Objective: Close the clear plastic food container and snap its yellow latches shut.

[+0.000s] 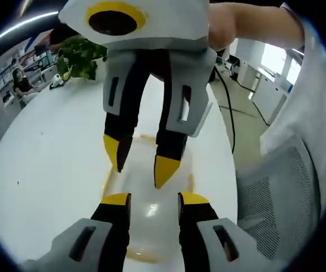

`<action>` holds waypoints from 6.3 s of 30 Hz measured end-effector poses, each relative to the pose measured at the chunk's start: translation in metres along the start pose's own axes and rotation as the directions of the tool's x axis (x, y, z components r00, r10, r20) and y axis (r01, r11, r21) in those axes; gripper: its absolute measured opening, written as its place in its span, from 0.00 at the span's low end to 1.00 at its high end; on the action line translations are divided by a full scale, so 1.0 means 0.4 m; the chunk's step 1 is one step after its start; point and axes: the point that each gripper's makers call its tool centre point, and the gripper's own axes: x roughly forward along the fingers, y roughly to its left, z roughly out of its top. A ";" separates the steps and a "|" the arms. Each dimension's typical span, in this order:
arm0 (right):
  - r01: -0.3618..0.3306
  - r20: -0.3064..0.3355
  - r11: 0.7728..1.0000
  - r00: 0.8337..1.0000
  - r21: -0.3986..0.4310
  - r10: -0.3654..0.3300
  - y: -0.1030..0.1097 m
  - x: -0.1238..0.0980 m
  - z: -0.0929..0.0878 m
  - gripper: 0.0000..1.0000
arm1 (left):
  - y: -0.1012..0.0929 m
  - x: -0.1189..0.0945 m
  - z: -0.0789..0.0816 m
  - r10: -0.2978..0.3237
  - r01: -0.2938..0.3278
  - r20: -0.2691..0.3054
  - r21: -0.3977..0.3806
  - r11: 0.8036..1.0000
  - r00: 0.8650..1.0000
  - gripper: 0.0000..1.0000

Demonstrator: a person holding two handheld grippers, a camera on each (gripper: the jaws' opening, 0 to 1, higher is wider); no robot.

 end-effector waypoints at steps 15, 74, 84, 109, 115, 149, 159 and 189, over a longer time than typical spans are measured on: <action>0.011 0.007 1.000 1.000 -0.008 -0.011 -0.031 0.001 0.021 0.27 | -0.030 0.001 0.002 -0.001 0.001 0.004 0.001 1.000 1.000 0.34; -0.251 -0.248 0.966 0.941 -0.053 0.231 -0.044 0.072 -0.001 0.30 | -0.056 0.035 -0.045 0.218 -0.173 -0.116 0.311 0.934 0.969 0.38; -0.322 -0.339 0.945 0.896 -0.047 0.288 -0.045 0.086 -0.008 0.26 | -0.028 0.023 -0.058 0.256 -0.217 -0.128 0.260 0.941 0.958 0.32; -0.244 -0.282 0.968 0.935 -0.066 0.216 -0.034 0.069 0.003 0.32 | -0.044 0.029 -0.034 0.200 -0.164 -0.129 0.251 0.954 0.971 0.36; -0.202 -0.246 0.977 0.952 -0.063 0.181 -0.036 0.064 0.003 0.33 | -0.053 0.014 -0.035 0.182 -0.144 -0.132 0.255 0.956 0.974 0.35; -0.083 -0.177 0.986 0.983 -0.147 0.057 0.011 -0.039 -0.063 0.56 | -0.032 -0.053 -0.068 0.183 -0.141 -0.158 0.245 0.959 0.970 0.53; -0.061 -0.190 0.985 0.981 -0.160 0.030 0.017 -0.055 -0.099 0.62 | -0.003 -0.066 -0.093 0.178 -0.129 -0.179 0.252 0.959 0.968 0.63; -0.009 -0.217 0.986 0.976 -0.168 -0.028 0.026 -0.035 -0.148 0.75 | 0.052 -0.043 -0.159 0.147 -0.073 -0.260 0.273 0.959 0.954 0.86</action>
